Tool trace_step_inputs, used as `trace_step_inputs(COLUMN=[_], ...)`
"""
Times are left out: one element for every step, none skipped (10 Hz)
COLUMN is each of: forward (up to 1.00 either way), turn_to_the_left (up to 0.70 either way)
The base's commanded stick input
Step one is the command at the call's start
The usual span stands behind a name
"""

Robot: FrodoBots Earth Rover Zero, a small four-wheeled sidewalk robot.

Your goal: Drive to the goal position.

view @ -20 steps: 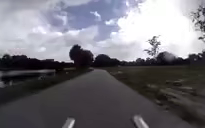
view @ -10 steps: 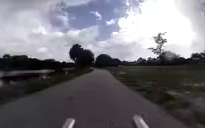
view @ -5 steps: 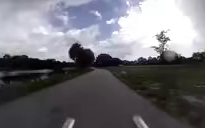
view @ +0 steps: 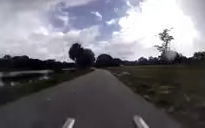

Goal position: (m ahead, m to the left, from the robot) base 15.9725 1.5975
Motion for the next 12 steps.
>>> trace_step_inputs(forward=[0.85,0.85,0.85,0.85,0.85,0.85,0.85,0.85,0.85,0.85,0.85,0.85], turn_to_the_left=[0.0,0.0,0.0,0.0,0.0,0.0,0.0,0.0,0.0,0.0,0.0,0.0])
